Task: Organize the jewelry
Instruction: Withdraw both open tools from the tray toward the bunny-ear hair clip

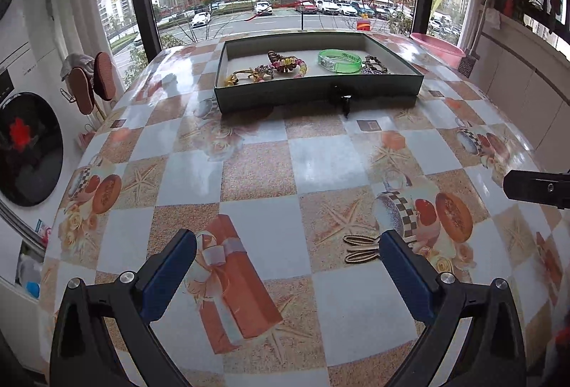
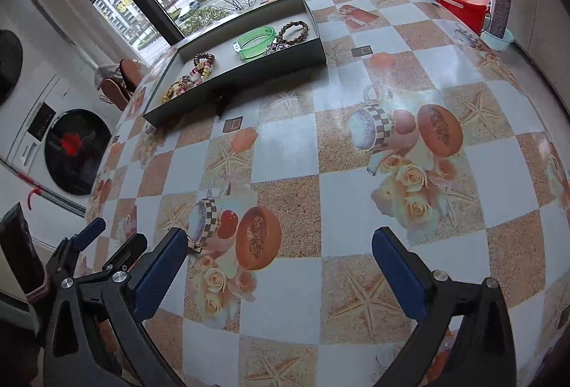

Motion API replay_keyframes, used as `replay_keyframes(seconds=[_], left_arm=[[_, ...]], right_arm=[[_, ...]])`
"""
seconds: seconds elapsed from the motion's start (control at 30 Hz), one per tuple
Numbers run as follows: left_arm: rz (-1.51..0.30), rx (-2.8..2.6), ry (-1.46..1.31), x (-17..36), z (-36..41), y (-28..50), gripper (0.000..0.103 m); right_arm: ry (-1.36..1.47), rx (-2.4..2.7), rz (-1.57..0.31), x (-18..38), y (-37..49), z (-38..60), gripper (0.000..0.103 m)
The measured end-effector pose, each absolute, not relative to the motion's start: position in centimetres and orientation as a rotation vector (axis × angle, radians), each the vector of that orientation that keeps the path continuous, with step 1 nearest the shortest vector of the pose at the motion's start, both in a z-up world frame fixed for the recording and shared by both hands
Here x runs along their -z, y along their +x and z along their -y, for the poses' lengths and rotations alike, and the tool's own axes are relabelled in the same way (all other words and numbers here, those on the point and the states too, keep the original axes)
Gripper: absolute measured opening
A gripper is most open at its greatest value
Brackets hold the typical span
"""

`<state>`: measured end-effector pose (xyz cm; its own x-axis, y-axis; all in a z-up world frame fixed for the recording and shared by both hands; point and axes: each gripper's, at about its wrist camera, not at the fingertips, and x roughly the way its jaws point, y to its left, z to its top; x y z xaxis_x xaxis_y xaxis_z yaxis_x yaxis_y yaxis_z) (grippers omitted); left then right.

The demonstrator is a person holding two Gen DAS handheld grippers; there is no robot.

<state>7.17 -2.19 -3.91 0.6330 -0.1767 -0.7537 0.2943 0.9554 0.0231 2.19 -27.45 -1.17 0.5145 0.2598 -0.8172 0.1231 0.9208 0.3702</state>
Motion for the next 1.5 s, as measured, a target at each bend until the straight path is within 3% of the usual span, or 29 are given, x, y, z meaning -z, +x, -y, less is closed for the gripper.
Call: replay_keyframes(seconds=[0.2, 0.5, 0.83, 1.5], left_arm=[[-0.869, 0.328, 0.227, 4.5, 3.9, 6.0, 0.103], [-0.964, 0.204, 0.002, 4.3, 4.6, 7.0, 0.103], [-1.036, 0.1, 0.044, 6.2, 7.6, 7.8, 0.103], [-1.039, 0.076, 0.007, 6.3, 0.6, 8.8, 0.103]], right_arm=[[0.422, -0.087, -1.037, 1.5, 1.3, 28.0, 0.103], [0.437, -0.095, -1.028, 1.6, 1.4, 28.2, 0.103], [0.442, -0.078, -1.008, 1.1, 1.4, 30.0, 0.103], [0.405, -0.136, -1.031, 1.4, 3.8, 28.7, 0.103]])
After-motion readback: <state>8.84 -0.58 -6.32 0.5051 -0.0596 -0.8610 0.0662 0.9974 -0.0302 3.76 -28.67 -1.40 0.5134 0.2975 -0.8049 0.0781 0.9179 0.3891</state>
